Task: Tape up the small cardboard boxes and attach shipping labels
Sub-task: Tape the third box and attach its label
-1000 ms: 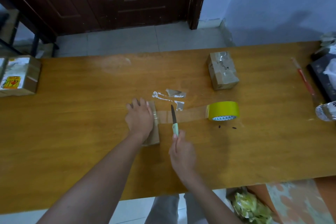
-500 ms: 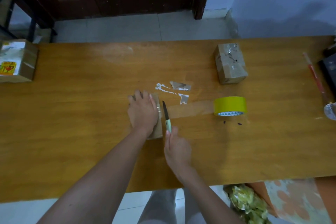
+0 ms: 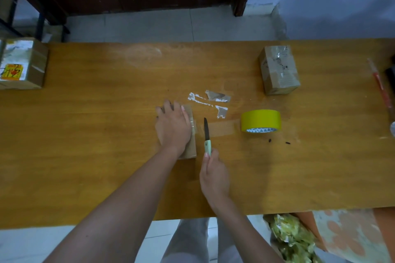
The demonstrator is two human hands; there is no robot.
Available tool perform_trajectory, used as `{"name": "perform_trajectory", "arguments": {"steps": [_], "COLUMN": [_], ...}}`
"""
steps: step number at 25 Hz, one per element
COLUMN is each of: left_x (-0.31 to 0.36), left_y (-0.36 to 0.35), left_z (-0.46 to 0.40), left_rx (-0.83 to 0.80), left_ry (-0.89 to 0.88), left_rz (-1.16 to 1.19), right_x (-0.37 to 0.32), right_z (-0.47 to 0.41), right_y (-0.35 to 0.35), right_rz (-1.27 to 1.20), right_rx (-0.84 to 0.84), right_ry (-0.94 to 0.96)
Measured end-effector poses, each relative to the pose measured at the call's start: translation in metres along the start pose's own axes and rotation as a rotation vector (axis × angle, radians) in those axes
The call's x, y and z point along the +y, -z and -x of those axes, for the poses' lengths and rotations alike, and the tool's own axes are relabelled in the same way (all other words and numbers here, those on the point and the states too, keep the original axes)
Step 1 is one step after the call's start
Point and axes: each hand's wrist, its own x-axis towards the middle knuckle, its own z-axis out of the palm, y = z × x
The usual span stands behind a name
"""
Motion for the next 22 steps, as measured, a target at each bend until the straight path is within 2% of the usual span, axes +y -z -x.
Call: {"name": "perform_trajectory", "arguments": {"steps": [9, 17, 22], "left_x": [-0.022, -0.019, -0.017], "left_y": [0.006, 0.006, 0.006], "left_z": [0.002, 0.004, 0.004], "left_rx": [-0.004, 0.014, 0.029], "left_ry": [-0.084, -0.056, -0.035], "left_rz": [0.000, 0.015, 0.015], "right_x": [0.001, -0.010, -0.010], "right_z": [0.007, 0.008, 0.005], "right_y": [0.004, 0.001, -0.004], "right_rz": [-0.007, 0.091, 0.198], "right_rx": [-0.021, 0.032, -0.022], "right_ry": [0.058, 0.095, 0.113]}}
